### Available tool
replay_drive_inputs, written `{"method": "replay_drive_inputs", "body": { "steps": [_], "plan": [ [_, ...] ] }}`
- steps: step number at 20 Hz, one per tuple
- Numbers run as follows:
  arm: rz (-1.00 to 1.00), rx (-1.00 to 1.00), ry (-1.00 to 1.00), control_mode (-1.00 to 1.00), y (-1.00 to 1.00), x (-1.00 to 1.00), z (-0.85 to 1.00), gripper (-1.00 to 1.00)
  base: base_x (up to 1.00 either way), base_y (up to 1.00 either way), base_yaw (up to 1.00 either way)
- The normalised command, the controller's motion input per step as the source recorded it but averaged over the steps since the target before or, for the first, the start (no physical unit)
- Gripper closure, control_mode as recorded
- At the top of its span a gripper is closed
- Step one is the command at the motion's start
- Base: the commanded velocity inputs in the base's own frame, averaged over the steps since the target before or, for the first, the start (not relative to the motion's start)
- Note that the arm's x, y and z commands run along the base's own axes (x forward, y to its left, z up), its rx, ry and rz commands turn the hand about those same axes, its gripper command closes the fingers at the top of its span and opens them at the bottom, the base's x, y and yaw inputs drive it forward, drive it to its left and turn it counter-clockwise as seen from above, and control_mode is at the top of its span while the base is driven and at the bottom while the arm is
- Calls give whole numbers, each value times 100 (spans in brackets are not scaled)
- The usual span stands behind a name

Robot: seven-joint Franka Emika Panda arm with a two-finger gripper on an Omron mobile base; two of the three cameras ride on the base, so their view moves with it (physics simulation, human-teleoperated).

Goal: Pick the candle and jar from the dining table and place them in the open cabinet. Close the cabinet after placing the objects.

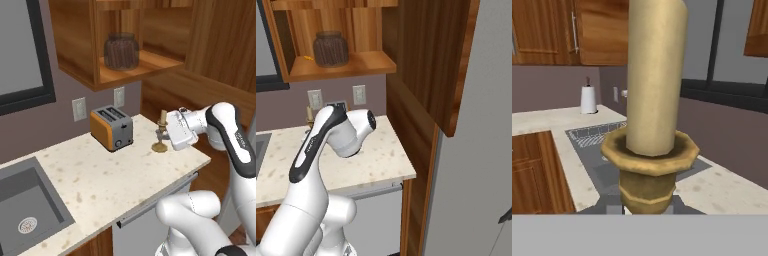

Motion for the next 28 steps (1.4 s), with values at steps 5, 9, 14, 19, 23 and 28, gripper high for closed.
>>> {"method": "replay_drive_inputs", "body": {
  "steps": [5, 9, 14, 19, 23, 28],
  "plan": [
    [-18, -2, -1, -100, 1, -2, 36, 100, 0, 0, 0],
    [-21, -1, 0, -100, -2, -10, 34, 100, 0, 0, 0],
    [-23, 0, 0, -100, 0, -7, 34, 100, 0, 0, 0],
    [-23, 0, 0, -100, -8, 0, 29, 100, 0, 0, 0],
    [-24, 0, 0, -100, -19, 0, 26, 100, 0, 0, 0],
    [-24, 0, 0, -100, -26, 0, 28, 100, 0, 0, 0]
  ]
}}
